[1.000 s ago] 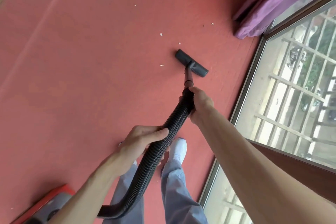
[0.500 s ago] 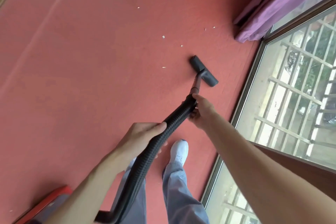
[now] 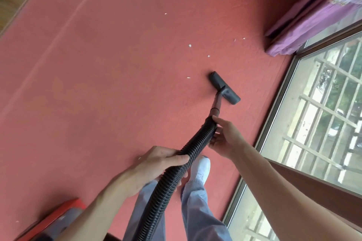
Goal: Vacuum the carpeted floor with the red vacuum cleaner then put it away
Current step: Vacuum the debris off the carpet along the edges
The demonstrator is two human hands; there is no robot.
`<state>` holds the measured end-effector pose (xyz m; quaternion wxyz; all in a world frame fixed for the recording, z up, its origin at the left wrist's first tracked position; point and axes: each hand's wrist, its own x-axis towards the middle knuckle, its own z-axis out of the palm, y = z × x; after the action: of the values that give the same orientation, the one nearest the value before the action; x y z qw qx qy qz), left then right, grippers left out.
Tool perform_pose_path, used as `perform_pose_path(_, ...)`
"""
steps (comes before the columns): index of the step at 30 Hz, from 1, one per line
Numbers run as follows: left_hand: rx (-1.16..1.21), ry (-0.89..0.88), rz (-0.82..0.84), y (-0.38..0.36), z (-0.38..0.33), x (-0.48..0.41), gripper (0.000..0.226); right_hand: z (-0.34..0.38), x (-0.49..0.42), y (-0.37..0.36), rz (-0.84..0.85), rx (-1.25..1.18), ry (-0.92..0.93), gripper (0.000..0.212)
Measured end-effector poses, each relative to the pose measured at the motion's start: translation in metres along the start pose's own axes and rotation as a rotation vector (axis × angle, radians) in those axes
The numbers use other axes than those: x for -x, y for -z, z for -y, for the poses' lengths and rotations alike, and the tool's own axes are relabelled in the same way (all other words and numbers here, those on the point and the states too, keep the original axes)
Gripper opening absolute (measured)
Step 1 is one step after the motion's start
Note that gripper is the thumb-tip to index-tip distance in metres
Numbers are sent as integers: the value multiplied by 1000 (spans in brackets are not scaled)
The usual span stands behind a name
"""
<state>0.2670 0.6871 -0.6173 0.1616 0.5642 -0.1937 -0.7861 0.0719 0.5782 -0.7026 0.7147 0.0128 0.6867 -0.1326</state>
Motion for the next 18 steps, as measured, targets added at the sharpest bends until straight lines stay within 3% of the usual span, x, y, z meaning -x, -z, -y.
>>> perform_pose_path(6, 125, 5, -153, -18, 8, -12, 43, 14, -8, -28, -176, 227, 109, 29)
perform_pose_path(9, 140, -21, -48, 0, 4, 0, 37, 16, 7, -39, -208, 255, 178, 25)
perform_pose_path(15, 98, 30, 191, 43, 13, 48, 23, -30, 39, -67, -191, 268, 137, 28)
perform_pose_path(18, 145, 43, 214, 60, 26, 64, 32, -53, 43, -87, -160, 267, 106, 30)
